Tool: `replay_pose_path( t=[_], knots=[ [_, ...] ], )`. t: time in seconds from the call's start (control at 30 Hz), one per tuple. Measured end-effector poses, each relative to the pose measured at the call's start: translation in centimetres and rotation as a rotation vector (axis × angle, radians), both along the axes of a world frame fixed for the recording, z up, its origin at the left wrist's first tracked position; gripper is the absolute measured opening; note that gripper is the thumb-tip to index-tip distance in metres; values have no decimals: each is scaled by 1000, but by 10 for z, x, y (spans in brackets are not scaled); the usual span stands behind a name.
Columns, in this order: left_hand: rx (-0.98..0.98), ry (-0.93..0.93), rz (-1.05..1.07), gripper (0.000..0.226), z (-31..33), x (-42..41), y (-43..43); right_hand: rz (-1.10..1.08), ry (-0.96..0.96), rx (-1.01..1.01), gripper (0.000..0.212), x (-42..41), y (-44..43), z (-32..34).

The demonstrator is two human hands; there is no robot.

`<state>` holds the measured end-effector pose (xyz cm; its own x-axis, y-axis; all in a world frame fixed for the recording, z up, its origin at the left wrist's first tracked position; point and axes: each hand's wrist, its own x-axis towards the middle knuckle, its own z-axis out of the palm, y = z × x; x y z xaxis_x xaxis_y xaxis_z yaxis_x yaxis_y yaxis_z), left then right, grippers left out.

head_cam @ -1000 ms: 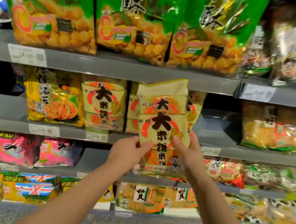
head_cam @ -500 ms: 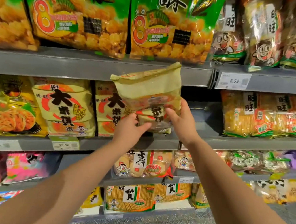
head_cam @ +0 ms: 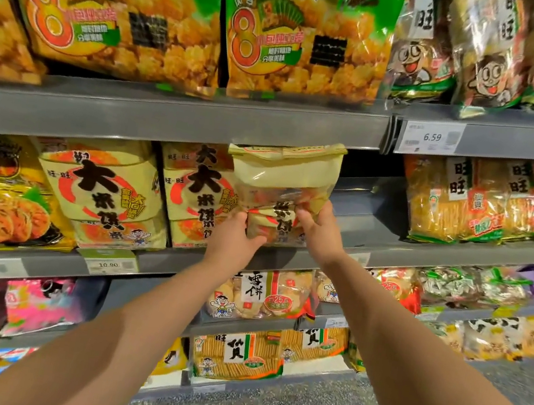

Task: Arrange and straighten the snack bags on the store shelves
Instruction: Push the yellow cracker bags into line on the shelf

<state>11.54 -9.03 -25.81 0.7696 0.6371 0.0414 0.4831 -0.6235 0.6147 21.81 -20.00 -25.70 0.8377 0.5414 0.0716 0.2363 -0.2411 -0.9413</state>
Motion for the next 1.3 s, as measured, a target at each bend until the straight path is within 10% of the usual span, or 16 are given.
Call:
replay_pose_path(
  t=[0.3, 0.47, 0.7, 0.83, 1.0, 1.3],
  knots=[
    [118, -354, 113, 39, -6, -22, -6, -168, -48, 8, 44, -7, -5, -13],
    [628, -603, -86, 47, -1, -22, 2, -403, -230, 2, 56, -21, -4, -15],
    [637, -397, -176, 106, -1, -20, 3, -283, -352, 328, 73, -36, -6, 16],
    [522, -338, -196, 97, 3, -12, -1, -235, -75, 449, 36, -23, 7, 34],
    [500, -261, -199, 90, 5, -3, 8, -315, -181, 307, 13, -12, 20, 32],
    [503, -209, -139, 69, 47, 12, 21, -366, -71, 212, 22, 15, 21, 57]
  ],
)
